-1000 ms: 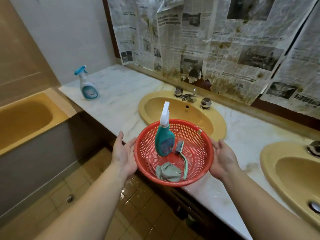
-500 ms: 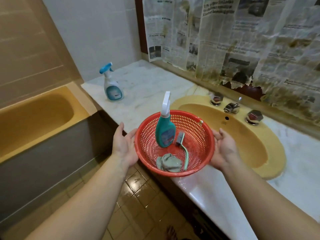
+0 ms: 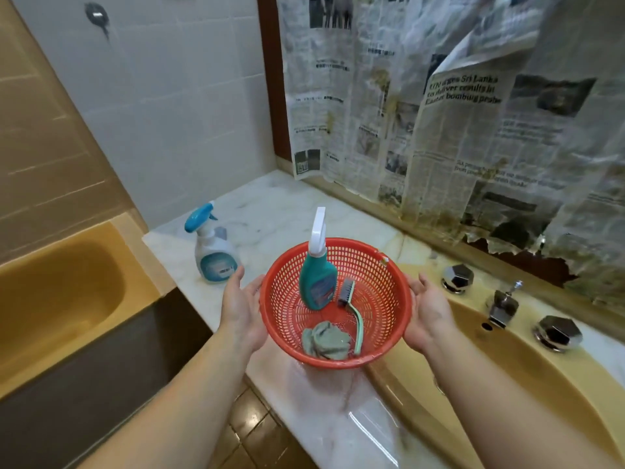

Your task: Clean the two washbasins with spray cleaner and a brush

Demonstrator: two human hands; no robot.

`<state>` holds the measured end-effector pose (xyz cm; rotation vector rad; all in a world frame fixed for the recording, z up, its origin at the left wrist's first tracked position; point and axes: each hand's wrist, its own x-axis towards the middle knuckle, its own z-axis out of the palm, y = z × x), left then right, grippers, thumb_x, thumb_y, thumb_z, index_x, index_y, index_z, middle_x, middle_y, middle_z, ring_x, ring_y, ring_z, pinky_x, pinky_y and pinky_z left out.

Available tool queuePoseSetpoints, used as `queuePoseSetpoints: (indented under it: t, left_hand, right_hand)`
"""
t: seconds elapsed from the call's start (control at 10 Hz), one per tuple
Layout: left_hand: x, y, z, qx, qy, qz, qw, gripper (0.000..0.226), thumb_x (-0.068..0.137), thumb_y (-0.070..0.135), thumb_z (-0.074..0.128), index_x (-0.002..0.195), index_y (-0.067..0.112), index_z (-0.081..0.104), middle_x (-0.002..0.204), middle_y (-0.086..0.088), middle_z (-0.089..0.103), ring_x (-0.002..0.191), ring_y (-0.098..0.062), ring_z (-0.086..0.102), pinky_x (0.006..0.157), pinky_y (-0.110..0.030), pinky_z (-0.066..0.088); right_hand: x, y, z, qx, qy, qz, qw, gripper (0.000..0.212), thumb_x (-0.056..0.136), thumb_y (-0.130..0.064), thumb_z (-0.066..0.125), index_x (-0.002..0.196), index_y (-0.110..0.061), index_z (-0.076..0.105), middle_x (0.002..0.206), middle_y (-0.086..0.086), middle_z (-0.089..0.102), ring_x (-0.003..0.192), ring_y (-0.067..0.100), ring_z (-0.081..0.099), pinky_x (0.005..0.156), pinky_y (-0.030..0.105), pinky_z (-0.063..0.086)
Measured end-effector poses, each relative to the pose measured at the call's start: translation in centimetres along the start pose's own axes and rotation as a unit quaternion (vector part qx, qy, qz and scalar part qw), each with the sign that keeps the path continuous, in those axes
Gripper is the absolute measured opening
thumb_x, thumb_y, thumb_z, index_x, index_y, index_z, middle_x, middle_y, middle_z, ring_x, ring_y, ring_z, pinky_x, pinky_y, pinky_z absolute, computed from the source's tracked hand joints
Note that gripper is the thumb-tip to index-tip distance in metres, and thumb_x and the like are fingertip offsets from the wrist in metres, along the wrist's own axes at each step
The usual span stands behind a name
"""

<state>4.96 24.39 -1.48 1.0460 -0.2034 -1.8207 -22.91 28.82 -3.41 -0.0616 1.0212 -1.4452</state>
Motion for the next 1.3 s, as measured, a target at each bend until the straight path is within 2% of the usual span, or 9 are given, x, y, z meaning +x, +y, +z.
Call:
queuePoseSetpoints:
  t: [0.2, 0.3, 0.5, 0.7, 0.8, 0.9, 1.0, 1.2, 1.3]
  left_hand:
    - [8.9, 4.4, 3.5, 0.06, 0.019, -0.004, 0.998, 0.075, 0.096, 0.064, 0.047, 0.147, 0.009, 0.044, 0.118, -0.013, 0.074, 0.104, -0.035, 0.073, 0.086, -0.05, 0.059]
    - [13.2, 6.3, 5.3, 0.085, 0.022, -0.014, 0.996, 0.075, 0.093, 0.065, 0.05, 0.147, 0.013, 0.045, 0.118, -0.011, 0.074, 0.099, -0.033, 0.074, 0.074, -0.046, 0.06]
    - [21.3, 9.1, 9.5, 0.116, 0.021, -0.025, 0.993, 0.077, 0.095, 0.061, 0.049, 0.152, 0.011, 0.039, 0.119, -0.012, 0.07, 0.099, -0.031, 0.072, 0.071, -0.041, 0.058]
    - [27.5, 9.8, 11.5, 0.146, 0.01, -0.023, 0.989, 0.069, 0.096, 0.058, 0.052, 0.147, 0.011, 0.046, 0.109, -0.008, 0.073, 0.094, -0.028, 0.074, 0.082, -0.043, 0.06]
    - [29.4, 10.2, 12.0, 0.139, 0.003, -0.019, 0.99, 0.068, 0.096, 0.057, 0.052, 0.145, 0.011, 0.047, 0.112, -0.007, 0.072, 0.098, -0.027, 0.073, 0.086, -0.043, 0.059]
    - [30.3, 10.4, 12.3, 0.15, 0.004, -0.015, 0.989, 0.065, 0.098, 0.056, 0.05, 0.147, 0.013, 0.048, 0.115, -0.004, 0.07, 0.098, -0.024, 0.072, 0.084, -0.041, 0.059]
    - [30.8, 10.1, 11.4, 0.146, 0.003, -0.011, 0.989, 0.068, 0.098, 0.054, 0.051, 0.15, 0.01, 0.044, 0.125, -0.004, 0.065, 0.104, -0.022, 0.07, 0.081, -0.038, 0.058]
    - [28.8, 8.4, 7.3, 0.171, -0.028, -0.012, 0.985, 0.073, 0.099, 0.054, 0.047, 0.155, 0.008, 0.038, 0.15, -0.004, 0.053, 0.137, -0.018, 0.051, 0.12, -0.039, 0.033]
    - [26.0, 7.3, 5.2, 0.184, -0.022, -0.036, 0.982, 0.072, 0.1, 0.053, 0.046, 0.156, 0.01, 0.035, 0.158, -0.005, 0.043, 0.146, -0.018, 0.039, 0.124, -0.039, 0.024]
  right_hand:
    - [8.7, -1.4, 4.9, 0.006, 0.04, -0.021, 0.999, 0.059, 0.102, -0.056, 0.041, 0.131, -0.008, 0.06, 0.088, 0.005, 0.069, 0.07, 0.019, 0.062, 0.072, 0.036, 0.049]
    - [12.5, -2.1, 6.9, 0.019, 0.057, -0.032, 0.998, 0.053, 0.101, -0.057, 0.042, 0.115, -0.01, 0.062, 0.082, 0.006, 0.07, 0.065, 0.021, 0.064, 0.068, 0.033, 0.05]
    - [19.0, -3.8, 10.1, 0.014, 0.118, -0.065, 0.991, 0.053, 0.101, -0.056, 0.043, 0.116, -0.01, 0.063, 0.081, 0.009, 0.068, 0.067, 0.023, 0.064, 0.068, 0.031, 0.05]
    - [23.4, -4.4, 10.6, 0.03, 0.166, -0.116, 0.979, 0.046, 0.102, -0.042, 0.039, 0.091, -0.006, 0.065, 0.068, 0.006, 0.059, 0.056, 0.018, 0.053, 0.056, 0.029, 0.042]
    - [24.8, -4.8, 10.9, 0.015, 0.178, -0.108, 0.978, 0.051, 0.101, -0.049, 0.04, 0.108, -0.005, 0.064, 0.079, 0.006, 0.063, 0.064, 0.017, 0.059, 0.059, 0.029, 0.047]
    - [25.9, -5.2, 10.3, -0.024, 0.176, -0.099, 0.979, 0.062, 0.099, -0.058, 0.04, 0.133, -0.009, 0.059, 0.118, 0.007, 0.069, 0.103, 0.021, 0.066, 0.088, 0.038, 0.053]
    - [25.5, -5.1, 9.5, -0.05, 0.157, -0.086, 0.983, 0.071, 0.1, -0.061, 0.038, 0.15, -0.011, 0.046, 0.144, 0.007, 0.058, 0.128, 0.024, 0.056, 0.114, 0.046, 0.04]
    - [19.4, -3.4, 7.4, -0.019, 0.15, -0.085, 0.985, 0.073, 0.103, -0.059, 0.035, 0.156, -0.009, 0.036, 0.158, 0.009, 0.043, 0.15, 0.026, 0.034, 0.125, 0.047, 0.021]
    - [15.3, -1.6, 5.3, 0.008, 0.141, -0.072, 0.987, 0.072, 0.103, -0.06, 0.033, 0.153, -0.008, 0.041, 0.153, 0.007, 0.05, 0.146, 0.024, 0.04, 0.124, 0.046, 0.024]
